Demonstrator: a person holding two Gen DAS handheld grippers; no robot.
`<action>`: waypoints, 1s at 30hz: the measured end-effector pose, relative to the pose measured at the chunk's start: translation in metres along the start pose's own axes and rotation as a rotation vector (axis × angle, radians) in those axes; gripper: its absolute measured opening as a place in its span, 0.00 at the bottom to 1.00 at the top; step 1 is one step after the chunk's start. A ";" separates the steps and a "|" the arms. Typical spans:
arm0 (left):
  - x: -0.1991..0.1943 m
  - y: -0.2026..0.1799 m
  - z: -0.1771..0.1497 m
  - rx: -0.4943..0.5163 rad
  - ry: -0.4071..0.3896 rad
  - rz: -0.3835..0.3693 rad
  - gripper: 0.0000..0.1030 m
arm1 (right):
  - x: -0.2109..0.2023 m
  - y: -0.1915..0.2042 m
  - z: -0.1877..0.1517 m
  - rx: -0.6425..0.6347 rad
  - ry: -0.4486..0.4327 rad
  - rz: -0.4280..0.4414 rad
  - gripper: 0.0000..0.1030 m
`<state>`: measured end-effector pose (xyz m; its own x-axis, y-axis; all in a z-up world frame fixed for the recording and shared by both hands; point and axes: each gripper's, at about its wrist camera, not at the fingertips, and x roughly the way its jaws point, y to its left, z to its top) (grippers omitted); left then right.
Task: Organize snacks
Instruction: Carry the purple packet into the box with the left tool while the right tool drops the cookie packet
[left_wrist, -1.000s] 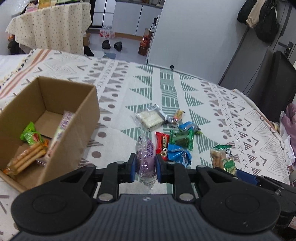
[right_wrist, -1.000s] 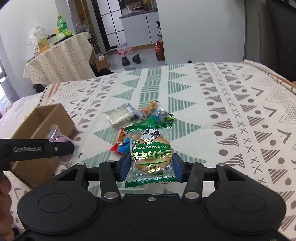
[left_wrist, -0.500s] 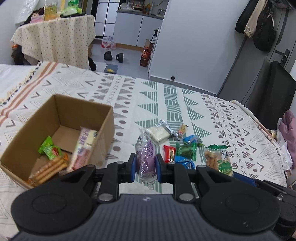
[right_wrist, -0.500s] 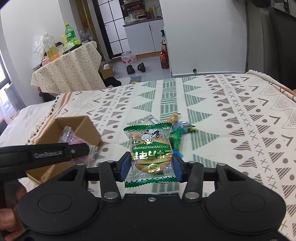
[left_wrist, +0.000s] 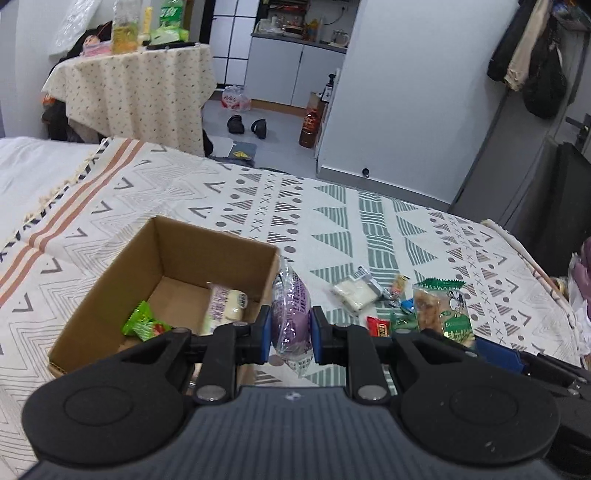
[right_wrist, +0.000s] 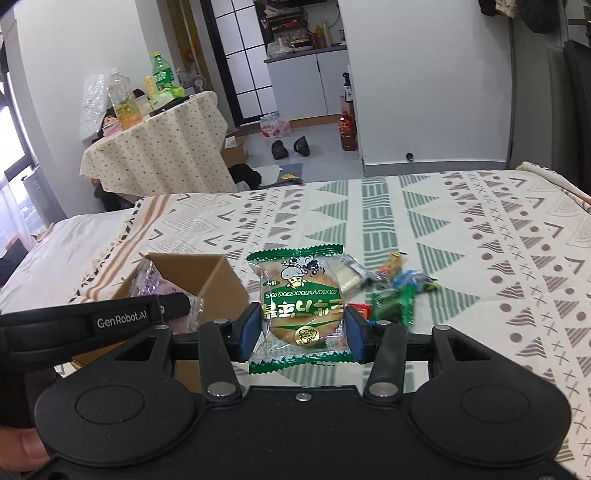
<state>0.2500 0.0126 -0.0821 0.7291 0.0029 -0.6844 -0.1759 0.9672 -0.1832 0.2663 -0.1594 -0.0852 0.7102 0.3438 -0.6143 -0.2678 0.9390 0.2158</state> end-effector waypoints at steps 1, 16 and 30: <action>0.000 0.003 0.001 -0.001 -0.002 0.003 0.20 | 0.001 0.004 0.002 -0.005 -0.002 0.005 0.45; 0.009 0.055 0.015 -0.106 0.004 0.048 0.20 | 0.033 0.053 0.015 -0.047 0.002 0.061 0.46; 0.024 0.109 0.020 -0.242 0.036 0.136 0.20 | 0.074 0.093 0.028 -0.061 0.027 0.121 0.46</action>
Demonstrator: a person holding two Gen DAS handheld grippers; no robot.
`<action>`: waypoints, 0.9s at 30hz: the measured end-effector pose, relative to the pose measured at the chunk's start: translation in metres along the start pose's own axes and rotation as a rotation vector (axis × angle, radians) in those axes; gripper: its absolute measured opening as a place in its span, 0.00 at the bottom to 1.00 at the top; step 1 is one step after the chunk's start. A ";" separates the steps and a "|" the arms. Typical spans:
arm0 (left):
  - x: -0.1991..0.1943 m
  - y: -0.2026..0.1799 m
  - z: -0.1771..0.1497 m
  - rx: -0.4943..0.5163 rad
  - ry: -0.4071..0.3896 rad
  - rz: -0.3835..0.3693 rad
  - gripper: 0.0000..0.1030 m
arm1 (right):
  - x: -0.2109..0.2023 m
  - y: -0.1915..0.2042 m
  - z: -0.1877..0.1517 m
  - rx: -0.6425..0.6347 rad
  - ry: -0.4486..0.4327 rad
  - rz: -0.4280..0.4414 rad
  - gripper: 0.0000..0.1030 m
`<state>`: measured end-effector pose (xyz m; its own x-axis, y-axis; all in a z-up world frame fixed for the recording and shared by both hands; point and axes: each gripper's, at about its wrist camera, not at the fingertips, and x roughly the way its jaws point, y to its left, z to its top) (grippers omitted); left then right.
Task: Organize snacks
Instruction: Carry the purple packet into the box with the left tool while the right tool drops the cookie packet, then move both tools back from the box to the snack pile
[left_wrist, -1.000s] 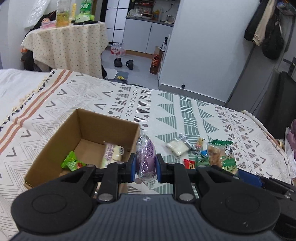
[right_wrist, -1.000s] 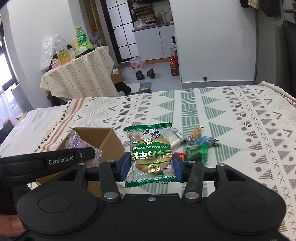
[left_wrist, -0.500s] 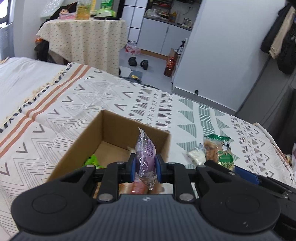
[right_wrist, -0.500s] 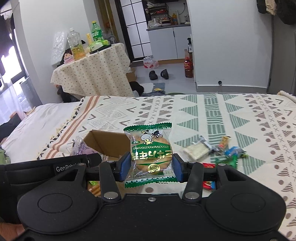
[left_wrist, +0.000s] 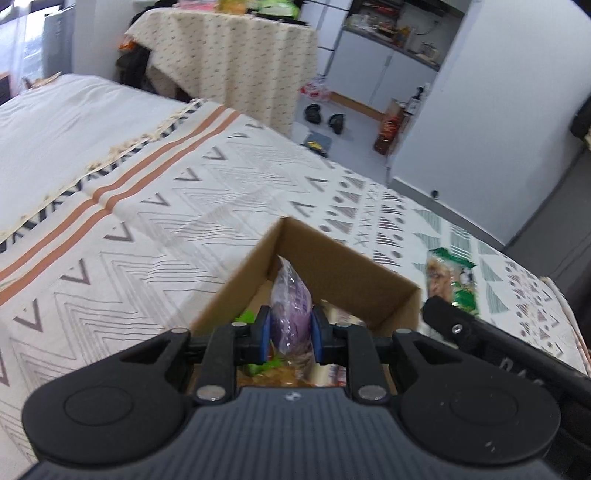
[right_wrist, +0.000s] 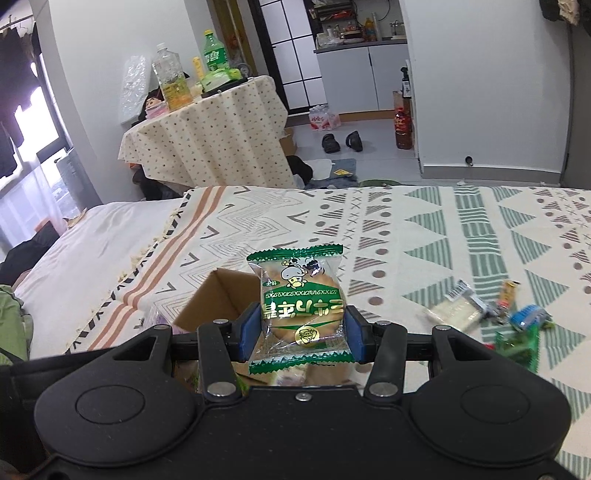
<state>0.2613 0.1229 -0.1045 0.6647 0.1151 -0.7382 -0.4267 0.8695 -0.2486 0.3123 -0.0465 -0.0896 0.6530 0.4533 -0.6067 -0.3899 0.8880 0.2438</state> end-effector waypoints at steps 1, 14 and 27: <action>0.001 0.002 0.001 -0.006 -0.002 0.005 0.20 | 0.002 0.002 0.001 0.000 0.000 0.003 0.46; 0.003 0.017 0.006 -0.052 0.006 0.038 0.44 | 0.020 0.012 0.009 0.038 0.016 0.077 0.56; -0.003 -0.005 -0.002 0.007 -0.011 0.057 0.86 | -0.013 -0.031 -0.012 0.068 0.016 -0.052 0.82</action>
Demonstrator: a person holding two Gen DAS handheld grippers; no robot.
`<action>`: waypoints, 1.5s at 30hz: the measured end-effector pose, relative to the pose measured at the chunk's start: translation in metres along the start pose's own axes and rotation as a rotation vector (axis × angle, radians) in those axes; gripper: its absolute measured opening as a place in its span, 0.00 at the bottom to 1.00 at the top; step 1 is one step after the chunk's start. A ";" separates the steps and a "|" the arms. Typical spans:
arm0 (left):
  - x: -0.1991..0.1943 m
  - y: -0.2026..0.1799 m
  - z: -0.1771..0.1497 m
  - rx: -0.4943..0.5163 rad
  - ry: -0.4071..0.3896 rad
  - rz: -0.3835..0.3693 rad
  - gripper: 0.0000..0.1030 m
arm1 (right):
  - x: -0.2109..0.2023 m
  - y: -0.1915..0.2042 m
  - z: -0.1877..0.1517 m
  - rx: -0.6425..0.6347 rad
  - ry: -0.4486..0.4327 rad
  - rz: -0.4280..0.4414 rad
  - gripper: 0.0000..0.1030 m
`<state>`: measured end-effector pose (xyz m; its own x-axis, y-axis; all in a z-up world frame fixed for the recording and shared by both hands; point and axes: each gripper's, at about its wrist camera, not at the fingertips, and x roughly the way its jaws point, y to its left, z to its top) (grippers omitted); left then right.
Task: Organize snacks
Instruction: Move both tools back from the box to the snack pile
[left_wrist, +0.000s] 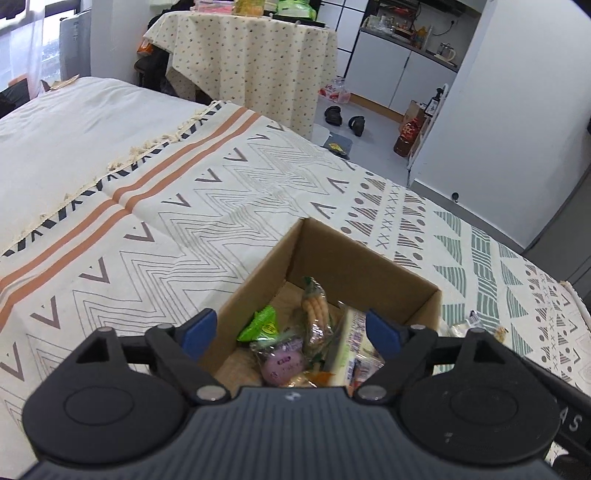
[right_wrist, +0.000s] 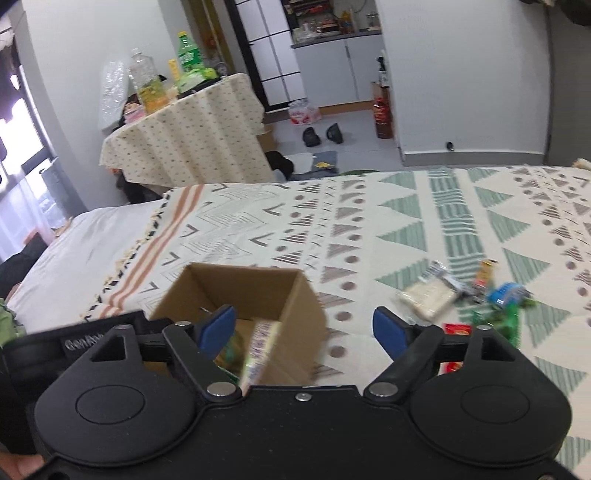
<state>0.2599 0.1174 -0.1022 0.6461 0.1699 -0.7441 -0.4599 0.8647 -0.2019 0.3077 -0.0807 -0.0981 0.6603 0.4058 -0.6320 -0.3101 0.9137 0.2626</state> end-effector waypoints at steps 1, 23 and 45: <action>-0.001 -0.003 -0.001 0.008 -0.002 -0.001 0.88 | -0.003 -0.004 -0.001 0.003 -0.001 -0.009 0.84; -0.036 -0.071 -0.025 0.136 -0.048 -0.156 0.95 | -0.056 -0.087 -0.030 0.051 -0.037 -0.141 1.00; -0.021 -0.149 -0.030 0.309 0.003 -0.261 0.93 | -0.043 -0.170 -0.041 0.251 -0.004 -0.059 0.84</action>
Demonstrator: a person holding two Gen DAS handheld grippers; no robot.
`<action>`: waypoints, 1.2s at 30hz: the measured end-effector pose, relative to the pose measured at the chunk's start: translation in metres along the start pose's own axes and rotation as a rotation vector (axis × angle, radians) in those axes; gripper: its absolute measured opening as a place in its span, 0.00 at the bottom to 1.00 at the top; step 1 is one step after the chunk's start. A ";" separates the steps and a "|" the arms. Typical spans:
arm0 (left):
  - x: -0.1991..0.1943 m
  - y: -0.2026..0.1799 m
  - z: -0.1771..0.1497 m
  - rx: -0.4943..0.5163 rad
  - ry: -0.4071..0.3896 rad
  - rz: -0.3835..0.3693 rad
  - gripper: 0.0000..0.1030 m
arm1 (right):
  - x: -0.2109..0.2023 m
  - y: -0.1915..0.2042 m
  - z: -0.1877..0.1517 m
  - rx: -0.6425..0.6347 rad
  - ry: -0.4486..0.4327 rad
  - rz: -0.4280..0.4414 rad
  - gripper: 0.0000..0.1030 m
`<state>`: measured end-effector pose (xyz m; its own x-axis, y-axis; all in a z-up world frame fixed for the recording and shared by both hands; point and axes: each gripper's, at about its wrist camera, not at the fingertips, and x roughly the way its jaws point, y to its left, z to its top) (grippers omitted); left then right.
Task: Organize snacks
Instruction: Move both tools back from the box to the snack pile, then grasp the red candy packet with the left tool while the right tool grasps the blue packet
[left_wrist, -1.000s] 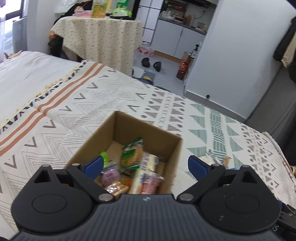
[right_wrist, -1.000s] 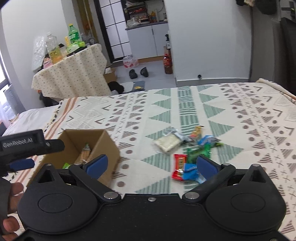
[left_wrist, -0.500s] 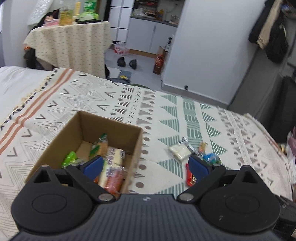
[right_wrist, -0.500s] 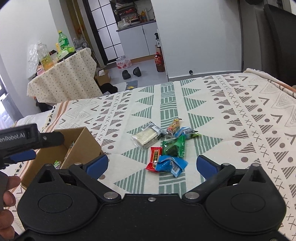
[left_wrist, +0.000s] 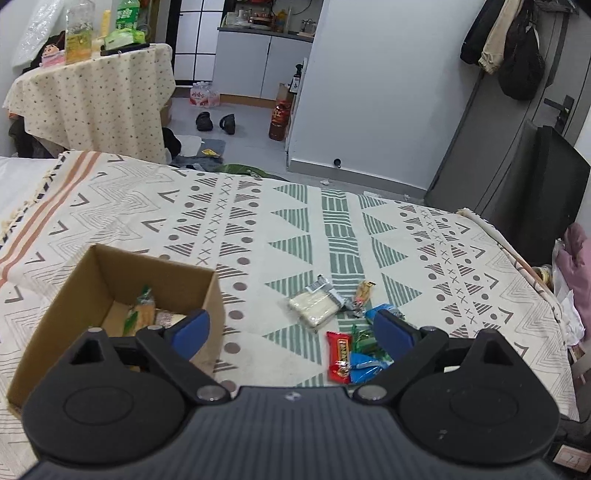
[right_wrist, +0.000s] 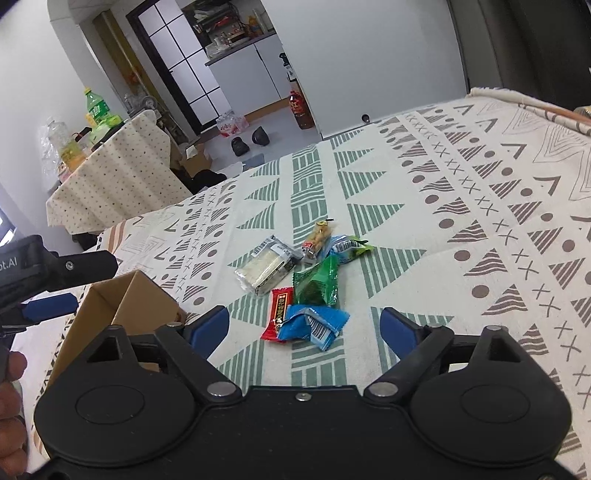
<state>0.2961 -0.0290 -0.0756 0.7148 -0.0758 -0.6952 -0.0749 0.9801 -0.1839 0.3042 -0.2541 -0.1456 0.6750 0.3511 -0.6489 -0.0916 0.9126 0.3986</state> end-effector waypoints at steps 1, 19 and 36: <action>0.003 -0.002 0.002 0.003 0.001 0.004 0.93 | 0.002 -0.002 0.002 0.004 0.005 0.003 0.82; 0.080 -0.021 -0.010 -0.019 0.135 -0.009 0.53 | 0.059 -0.022 0.006 0.057 0.066 0.020 0.69; 0.144 -0.031 -0.031 -0.017 0.214 -0.077 0.45 | 0.089 -0.030 -0.004 0.010 0.110 0.008 0.49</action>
<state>0.3794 -0.0760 -0.1914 0.5554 -0.1889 -0.8099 -0.0389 0.9669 -0.2522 0.3643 -0.2489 -0.2178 0.5901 0.3794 -0.7126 -0.0889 0.9078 0.4098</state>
